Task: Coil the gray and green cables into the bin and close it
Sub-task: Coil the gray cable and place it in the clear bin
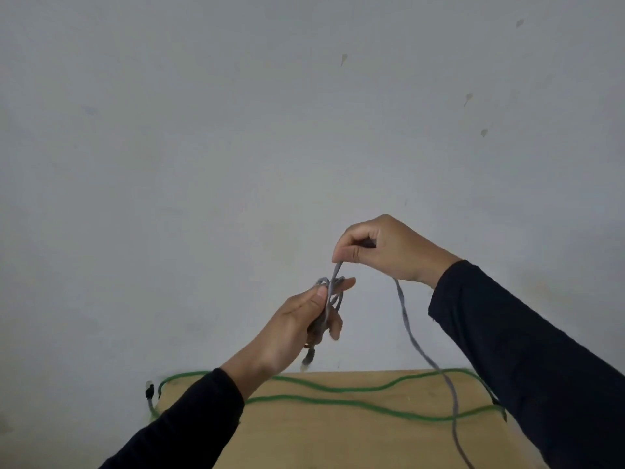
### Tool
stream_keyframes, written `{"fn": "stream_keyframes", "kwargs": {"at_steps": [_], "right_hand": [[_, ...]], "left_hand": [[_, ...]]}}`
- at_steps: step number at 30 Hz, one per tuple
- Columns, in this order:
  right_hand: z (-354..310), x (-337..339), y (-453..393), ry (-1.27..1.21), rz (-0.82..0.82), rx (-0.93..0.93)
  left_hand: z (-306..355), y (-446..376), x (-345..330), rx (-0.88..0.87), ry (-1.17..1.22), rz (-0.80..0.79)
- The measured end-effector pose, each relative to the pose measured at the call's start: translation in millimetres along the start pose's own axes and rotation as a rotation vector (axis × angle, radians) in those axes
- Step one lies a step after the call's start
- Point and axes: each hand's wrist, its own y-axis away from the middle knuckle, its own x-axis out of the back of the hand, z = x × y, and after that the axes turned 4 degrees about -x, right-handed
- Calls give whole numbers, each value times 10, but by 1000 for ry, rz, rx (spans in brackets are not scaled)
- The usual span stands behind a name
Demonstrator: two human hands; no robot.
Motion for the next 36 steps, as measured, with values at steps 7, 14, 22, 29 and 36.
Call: {"fn": "stream_keyframes", "kwargs": {"at_steps": [7,14,22,29,36], "right_hand": [[174,-247,56,-411,150,-33],[290,-713,202,-356,88,-194],[128,-962,346,-45,-72,-57],[-41,-514,204,96,-59,48],[-22,-307,151,-5,-71,23]], "left_hand": [[141,-29,-29,-77,335,-43],[475,-164,70,-174,717,101],[311,-345,424,-101,265,458],[47,-127,202,-60,-142,258],[15,-38,42,-37,-56,115]]}}
